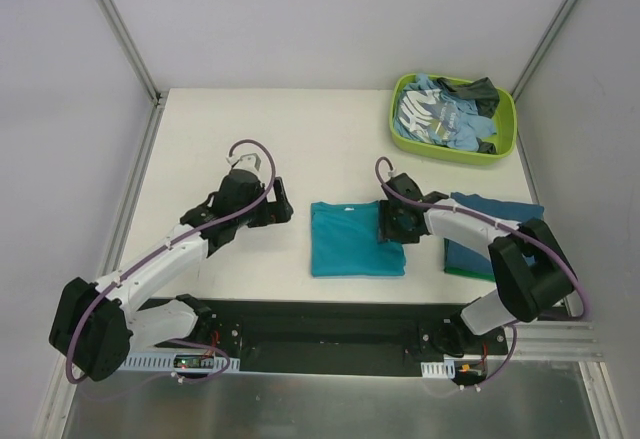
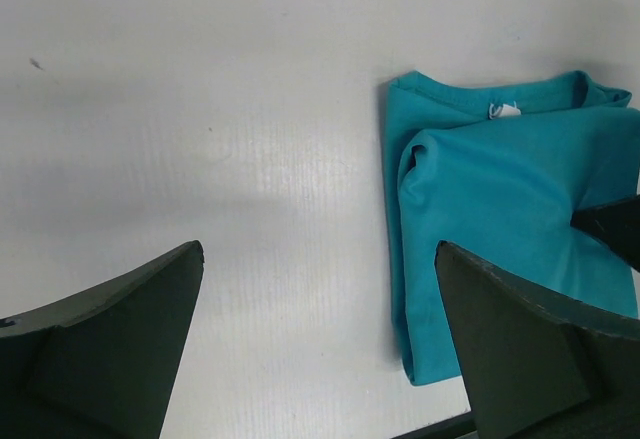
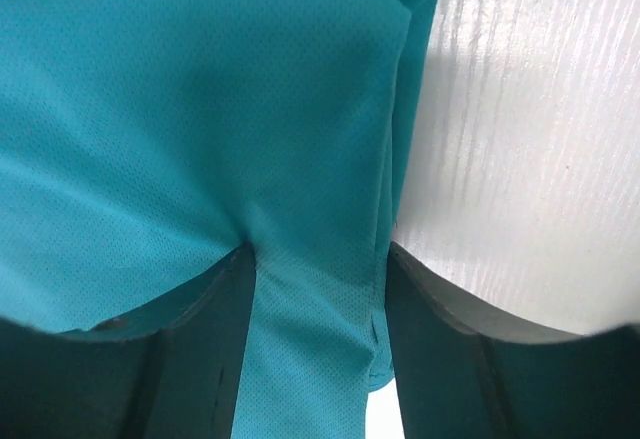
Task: Fold and stack the t-shirts
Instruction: Put the neatly folded tshirt into the corner of the board with the right arm
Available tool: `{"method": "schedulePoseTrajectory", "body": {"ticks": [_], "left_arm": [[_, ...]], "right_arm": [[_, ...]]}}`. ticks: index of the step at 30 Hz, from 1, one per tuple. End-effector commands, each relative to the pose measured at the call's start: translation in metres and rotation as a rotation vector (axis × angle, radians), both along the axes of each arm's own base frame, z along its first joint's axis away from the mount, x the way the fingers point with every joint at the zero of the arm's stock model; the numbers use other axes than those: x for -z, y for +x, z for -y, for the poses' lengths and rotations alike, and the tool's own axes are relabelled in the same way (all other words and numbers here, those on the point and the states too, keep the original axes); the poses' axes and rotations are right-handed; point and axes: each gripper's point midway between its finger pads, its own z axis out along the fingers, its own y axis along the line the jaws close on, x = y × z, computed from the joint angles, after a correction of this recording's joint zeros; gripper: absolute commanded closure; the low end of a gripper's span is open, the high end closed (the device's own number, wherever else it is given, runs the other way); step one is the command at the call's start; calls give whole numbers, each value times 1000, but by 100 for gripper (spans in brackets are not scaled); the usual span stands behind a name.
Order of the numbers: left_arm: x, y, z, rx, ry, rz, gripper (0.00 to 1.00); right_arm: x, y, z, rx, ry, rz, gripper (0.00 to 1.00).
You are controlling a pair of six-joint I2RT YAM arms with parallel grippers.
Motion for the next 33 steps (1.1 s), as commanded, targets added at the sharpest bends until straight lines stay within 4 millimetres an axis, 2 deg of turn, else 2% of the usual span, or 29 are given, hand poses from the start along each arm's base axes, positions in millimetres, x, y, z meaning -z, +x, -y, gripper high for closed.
{"method": "schedulePoseTrajectory", "body": {"ticks": [1, 3, 4, 6, 8, 10, 11, 14, 18, 23, 33], "left_arm": [[-5, 4, -19, -97, 6, 41, 1], [-4, 3, -23, -112, 11, 42, 1], [-4, 3, -25, -117, 12, 40, 1], [-5, 3, -26, -121, 8, 45, 1], [-6, 2, -28, -127, 6, 47, 1], [-7, 1, -31, -142, 8, 54, 1], [-7, 1, -34, -154, 8, 56, 1], [-8, 0, -41, -180, 19, 68, 1], [-8, 0, -53, -224, 56, 84, 1], [-10, 0, -57, -239, 62, 88, 1], [-7, 1, -61, -249, 87, 79, 1]], "right_arm": [[18, -13, -4, 16, -56, -52, 46], [25, -17, -7, 5, -65, -74, 53], [27, -17, -9, -10, -66, -76, 60], [25, -16, -12, -32, -83, -69, 69], [15, -9, -5, -43, -160, -25, 78], [-1, -1, 1, -51, -229, 33, 95], [-9, 2, 3, -56, -256, 65, 99], [-35, 10, 20, -52, -345, 133, 100], [-79, 9, 64, -6, -554, 206, 100], [-124, 5, 101, 38, -698, 299, 100], [-169, -8, 139, -28, -737, 302, 100]]}}
